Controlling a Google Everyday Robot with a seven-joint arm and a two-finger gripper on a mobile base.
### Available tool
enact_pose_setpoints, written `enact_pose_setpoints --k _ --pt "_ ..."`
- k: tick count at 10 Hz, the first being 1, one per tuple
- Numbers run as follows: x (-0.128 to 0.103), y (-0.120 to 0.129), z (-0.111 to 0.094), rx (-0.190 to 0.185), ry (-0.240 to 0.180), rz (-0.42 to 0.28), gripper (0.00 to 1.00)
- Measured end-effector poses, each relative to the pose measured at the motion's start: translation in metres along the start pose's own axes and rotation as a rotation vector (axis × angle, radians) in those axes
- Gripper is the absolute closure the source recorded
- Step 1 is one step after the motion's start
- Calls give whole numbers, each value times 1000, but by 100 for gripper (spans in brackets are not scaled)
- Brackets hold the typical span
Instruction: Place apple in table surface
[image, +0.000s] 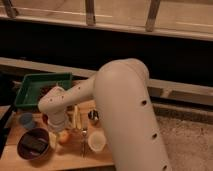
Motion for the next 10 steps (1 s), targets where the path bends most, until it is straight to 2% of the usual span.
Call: enact_pose_setpoints --k 2,6,8,10 --pt "0 -4 1 5 -20 5 22" --pt "-14 -1 2 1 -44 -8 23" --pt "-19 1 3 5 -51 -20 38" --pt "-19 1 3 12 -51 -28 60"
